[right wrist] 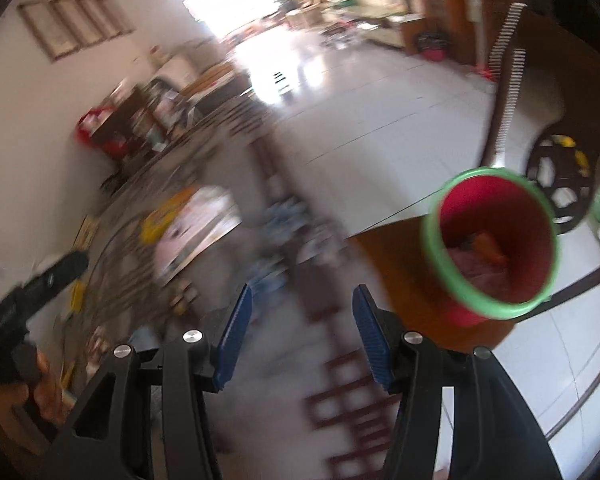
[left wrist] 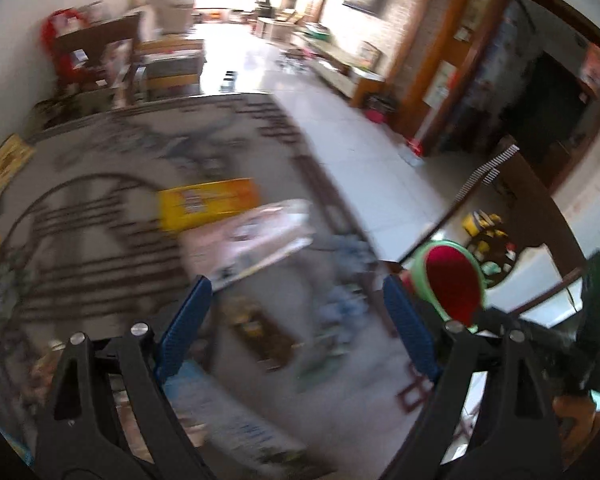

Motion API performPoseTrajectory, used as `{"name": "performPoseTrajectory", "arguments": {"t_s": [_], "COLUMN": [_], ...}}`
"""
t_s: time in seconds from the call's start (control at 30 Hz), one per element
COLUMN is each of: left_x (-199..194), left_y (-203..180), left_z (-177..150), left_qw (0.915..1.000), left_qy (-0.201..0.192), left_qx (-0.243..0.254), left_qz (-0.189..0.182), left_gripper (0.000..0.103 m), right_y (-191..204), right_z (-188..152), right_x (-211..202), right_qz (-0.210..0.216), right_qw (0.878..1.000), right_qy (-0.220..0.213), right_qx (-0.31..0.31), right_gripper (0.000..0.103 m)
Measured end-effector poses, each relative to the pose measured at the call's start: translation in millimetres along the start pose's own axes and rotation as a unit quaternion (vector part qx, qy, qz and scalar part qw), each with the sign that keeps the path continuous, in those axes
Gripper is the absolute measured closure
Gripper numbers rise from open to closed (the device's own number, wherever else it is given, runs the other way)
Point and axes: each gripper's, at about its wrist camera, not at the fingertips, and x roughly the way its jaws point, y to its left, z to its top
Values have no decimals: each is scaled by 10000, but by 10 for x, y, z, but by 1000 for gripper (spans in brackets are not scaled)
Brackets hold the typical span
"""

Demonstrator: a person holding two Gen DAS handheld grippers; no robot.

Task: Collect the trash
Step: 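Grasp the blue toothpaste box with the right tool while the left tool grasps crumpled newspaper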

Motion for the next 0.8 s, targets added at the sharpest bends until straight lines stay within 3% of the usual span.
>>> {"name": "performPoseTrajectory", "arguments": {"t_s": [0.2,0.4,0.63,0.73,0.8], "left_x": [-392,-603,-636,-599,-569], "left_y": [833,1354,1503,1482,1436], "left_z": [-130,-336,-565,-637,-691], "left_qw": [9981,9966,9977,9980,9983], "left_qy": [-182,-83,148,265,371], "left_qx": [-382,-546,-553,-528,-454], "left_qz": [457,604,372,227,9], "left_gripper": [18,18,18,18,18], "right_y": [875,1575,1795,1801,1792], "right_z": [-322,-772,-1091,-1081,-1033], "right_x": [364,921,1456,1484,1423], "right_qz": [368,380,-134,-248,-255], "right_qw": [9934,9722,9545,9548,9616], "right_qy": [621,1352,1838,1784,1585], "right_qx": [-888,-1872,-2345,-2363,-2228], "right_gripper": [51,45,47,50,51]}}
